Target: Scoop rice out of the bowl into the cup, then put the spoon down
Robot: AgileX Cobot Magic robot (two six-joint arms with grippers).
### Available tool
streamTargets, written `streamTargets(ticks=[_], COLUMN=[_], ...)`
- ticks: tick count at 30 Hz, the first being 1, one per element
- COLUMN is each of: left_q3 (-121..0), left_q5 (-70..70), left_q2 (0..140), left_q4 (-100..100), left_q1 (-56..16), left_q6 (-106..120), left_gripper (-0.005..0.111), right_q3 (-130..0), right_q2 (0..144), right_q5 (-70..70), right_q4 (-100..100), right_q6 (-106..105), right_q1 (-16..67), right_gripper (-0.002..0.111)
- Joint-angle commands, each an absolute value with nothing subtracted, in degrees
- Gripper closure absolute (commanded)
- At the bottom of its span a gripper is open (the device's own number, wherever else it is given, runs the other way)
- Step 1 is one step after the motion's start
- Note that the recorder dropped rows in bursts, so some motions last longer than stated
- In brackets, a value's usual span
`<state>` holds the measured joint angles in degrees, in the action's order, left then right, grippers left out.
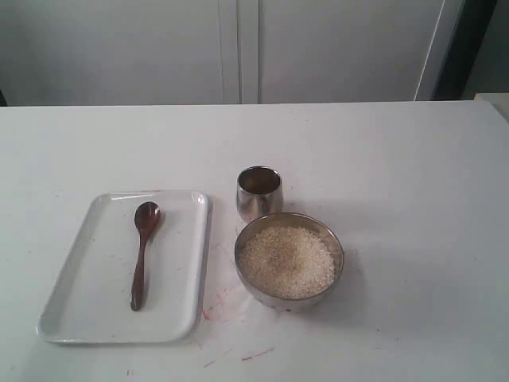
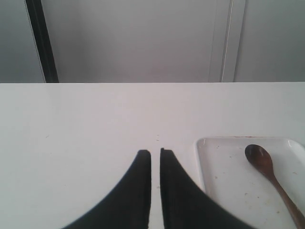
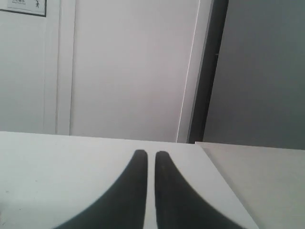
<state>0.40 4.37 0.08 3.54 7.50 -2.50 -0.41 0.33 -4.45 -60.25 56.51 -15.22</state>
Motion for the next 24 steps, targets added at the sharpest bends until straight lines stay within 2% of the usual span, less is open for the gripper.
streamTargets(ticks=[1,7,24], left_q3=[0.0,0.0,0.0], left_q5=[4.6,4.6,4.6], left_q2=[0.0,0.0,0.0], left_q4=[3.8,3.8,3.8], left_q1=[7.3,7.3,7.3], left_q6=[-2.8,-2.8,-2.8], left_gripper=[0.092,0.092,0.092], right_q3=[0.0,0.0,0.0], right_q2=[0.0,0.0,0.0], right_q5=[0.9,3.5,3.9], right_q4=[-60.0,-61.9,-61.7], right_q6=[57.1,57.1,57.1], right_q1=[-11.8,-8.1,-8.0], right_gripper=[0.101,0.101,0.101])
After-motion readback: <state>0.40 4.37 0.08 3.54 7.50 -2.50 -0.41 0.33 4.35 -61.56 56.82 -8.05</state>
